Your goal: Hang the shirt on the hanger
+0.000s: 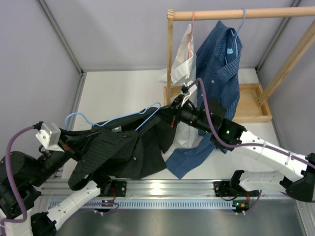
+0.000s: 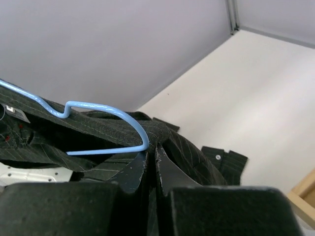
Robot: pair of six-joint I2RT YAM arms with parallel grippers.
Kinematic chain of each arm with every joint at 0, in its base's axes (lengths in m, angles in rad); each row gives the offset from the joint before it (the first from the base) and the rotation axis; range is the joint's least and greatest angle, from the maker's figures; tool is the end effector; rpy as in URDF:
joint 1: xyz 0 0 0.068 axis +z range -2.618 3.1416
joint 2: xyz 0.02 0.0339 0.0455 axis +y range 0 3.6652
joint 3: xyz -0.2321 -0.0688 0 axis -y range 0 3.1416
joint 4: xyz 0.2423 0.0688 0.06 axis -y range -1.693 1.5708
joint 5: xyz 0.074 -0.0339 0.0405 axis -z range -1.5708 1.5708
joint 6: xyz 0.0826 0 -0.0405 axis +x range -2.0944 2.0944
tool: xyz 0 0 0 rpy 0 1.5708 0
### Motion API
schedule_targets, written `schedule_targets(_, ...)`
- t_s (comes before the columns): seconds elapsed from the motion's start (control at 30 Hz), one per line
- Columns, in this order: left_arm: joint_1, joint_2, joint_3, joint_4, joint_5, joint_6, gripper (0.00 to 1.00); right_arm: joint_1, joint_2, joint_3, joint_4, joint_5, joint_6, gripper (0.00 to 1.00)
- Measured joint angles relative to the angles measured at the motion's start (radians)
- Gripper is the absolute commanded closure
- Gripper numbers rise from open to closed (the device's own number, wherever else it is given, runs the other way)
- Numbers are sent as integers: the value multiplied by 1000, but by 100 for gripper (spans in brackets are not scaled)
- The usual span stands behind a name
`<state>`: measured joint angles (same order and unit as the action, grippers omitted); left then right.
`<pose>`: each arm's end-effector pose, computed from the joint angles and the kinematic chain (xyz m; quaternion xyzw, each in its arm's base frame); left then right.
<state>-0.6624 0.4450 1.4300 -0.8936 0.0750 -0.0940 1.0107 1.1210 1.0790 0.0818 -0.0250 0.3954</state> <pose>0.0358 -0.0357 0.4628 0.2155 0.6388 -0.2960 0.6767 0.1683 0.2723 0.3785 -0.2184 0.6576 0.4728 0.5444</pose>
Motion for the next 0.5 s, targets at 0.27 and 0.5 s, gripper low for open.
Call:
schedule_targets(0.27, 0, 0, -55, 13, -7, 42, 100, -50, 73, 133, -234, -20, -67, 100)
schedule_targets(0.5, 0, -10, -109, 38, -37, 68, 100, -116, 130, 214, -305, -60, -141, 100)
